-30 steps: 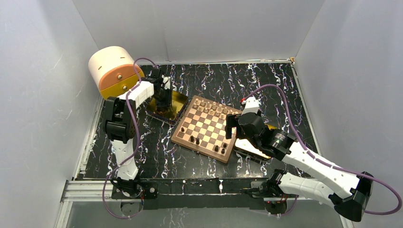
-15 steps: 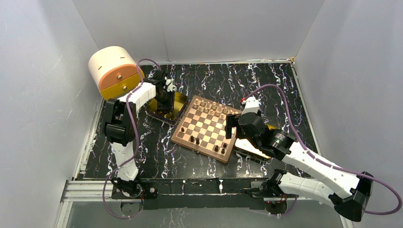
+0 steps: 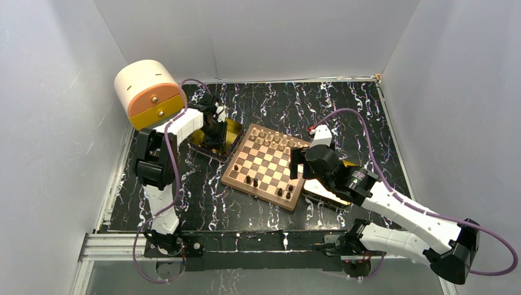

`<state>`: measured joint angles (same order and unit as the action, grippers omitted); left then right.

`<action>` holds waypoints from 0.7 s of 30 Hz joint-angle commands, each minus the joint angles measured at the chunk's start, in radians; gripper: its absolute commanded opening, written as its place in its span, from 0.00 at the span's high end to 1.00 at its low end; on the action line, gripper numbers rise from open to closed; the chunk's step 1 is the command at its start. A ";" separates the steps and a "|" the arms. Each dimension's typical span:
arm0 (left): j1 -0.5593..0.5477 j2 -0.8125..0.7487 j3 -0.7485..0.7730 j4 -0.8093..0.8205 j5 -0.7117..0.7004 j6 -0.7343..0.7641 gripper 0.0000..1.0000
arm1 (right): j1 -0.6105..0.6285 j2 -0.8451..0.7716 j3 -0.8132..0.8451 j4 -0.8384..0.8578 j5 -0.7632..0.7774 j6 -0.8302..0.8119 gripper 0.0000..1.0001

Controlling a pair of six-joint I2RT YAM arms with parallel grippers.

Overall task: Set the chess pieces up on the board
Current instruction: Pick up the chess piece from the storage box.

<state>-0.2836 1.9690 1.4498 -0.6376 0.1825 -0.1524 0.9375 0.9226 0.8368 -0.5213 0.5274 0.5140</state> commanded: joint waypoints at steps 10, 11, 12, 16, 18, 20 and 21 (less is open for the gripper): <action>-0.014 -0.063 0.002 -0.056 -0.035 0.001 0.87 | 0.003 -0.019 0.050 0.039 0.012 -0.017 0.01; -0.013 -0.066 0.007 -0.057 -0.040 -0.001 0.90 | 0.004 -0.020 0.049 0.038 0.012 -0.017 0.01; -0.014 -0.068 0.013 -0.058 -0.047 -0.002 0.91 | 0.004 -0.020 0.048 0.039 0.010 -0.016 0.01; -0.014 -0.065 0.053 -0.059 -0.076 -0.008 0.96 | 0.004 -0.023 0.040 0.045 0.002 -0.010 0.01; -0.014 -0.058 0.078 -0.065 -0.091 -0.012 0.97 | 0.004 -0.025 0.037 0.046 -0.004 -0.007 0.01; -0.014 -0.052 0.109 -0.078 -0.101 -0.013 0.98 | 0.003 -0.025 0.035 0.046 -0.011 -0.003 0.01; -0.014 -0.048 0.121 -0.084 -0.103 -0.013 0.98 | 0.004 -0.024 0.036 0.046 -0.016 -0.002 0.01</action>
<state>-0.2920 1.9686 1.4925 -0.6872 0.1150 -0.1604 0.9375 0.9203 0.8379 -0.5205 0.5163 0.5125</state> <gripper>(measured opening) 0.132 0.985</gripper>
